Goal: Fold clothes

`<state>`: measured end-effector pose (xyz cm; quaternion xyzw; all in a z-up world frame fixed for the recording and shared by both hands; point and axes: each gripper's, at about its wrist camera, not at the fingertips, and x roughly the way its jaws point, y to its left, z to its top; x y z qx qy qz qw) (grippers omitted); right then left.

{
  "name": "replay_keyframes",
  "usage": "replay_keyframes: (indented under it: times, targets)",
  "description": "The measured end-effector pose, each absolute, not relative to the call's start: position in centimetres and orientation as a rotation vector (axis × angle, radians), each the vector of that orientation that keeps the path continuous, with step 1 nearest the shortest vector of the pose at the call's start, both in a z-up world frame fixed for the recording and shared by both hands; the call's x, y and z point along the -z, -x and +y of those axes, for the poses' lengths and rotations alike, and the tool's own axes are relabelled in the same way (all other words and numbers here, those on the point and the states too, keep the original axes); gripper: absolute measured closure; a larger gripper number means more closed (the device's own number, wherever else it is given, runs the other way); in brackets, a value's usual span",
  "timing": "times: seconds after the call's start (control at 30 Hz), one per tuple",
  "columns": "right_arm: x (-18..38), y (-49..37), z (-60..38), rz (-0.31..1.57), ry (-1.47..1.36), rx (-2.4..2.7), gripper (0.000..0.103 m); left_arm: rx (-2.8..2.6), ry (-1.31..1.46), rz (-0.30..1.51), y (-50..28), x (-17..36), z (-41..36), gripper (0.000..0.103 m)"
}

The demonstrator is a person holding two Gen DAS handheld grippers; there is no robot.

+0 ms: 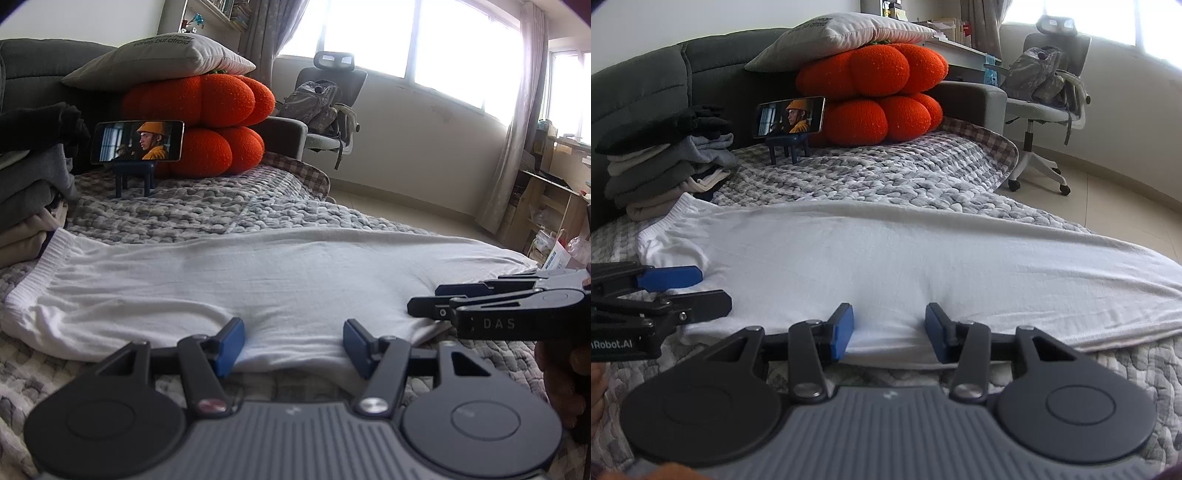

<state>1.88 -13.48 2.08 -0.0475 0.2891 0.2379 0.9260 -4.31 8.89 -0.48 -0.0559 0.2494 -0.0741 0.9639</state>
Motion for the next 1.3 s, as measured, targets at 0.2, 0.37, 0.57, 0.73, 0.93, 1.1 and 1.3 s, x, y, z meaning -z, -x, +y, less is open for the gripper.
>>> replay_keyframes:
  times: [0.2, 0.37, 0.57, 0.73, 0.93, 1.1, 1.3]
  targets:
    - [-2.06, -1.87, -13.7, 0.591, 0.096, -0.491, 0.054, 0.149, 0.111, 0.505, 4.34, 0.49, 8.81, 0.042]
    - [-2.05, -1.77, -13.63, 0.589, 0.099, -0.491, 0.053, 0.148, 0.108, 0.505, 4.38, 0.51, 8.73, 0.042]
    - [-2.06, -1.74, -13.74, 0.588, 0.096, -0.493, 0.053, 0.146, 0.106, 0.505, 4.42, 0.52, 8.66, 0.042]
    - [-2.07, -1.72, -13.75, 0.587, 0.096, -0.494, 0.053, 0.146, 0.105, 0.505, 4.42, 0.52, 8.68, 0.042]
    - [-2.09, -1.67, -13.79, 0.586, 0.097, -0.493, 0.053, 0.146, 0.104, 0.505, 4.38, 0.5, 8.69, 0.042]
    - [-2.09, -1.62, -13.8, 0.585, 0.099, -0.492, 0.053, 0.145, 0.103, 0.505, 4.37, 0.49, 8.69, 0.042]
    - [-2.07, -1.62, -13.78, 0.584, 0.098, -0.491, 0.053, 0.145, 0.102, 0.505, 4.35, 0.5, 8.68, 0.042]
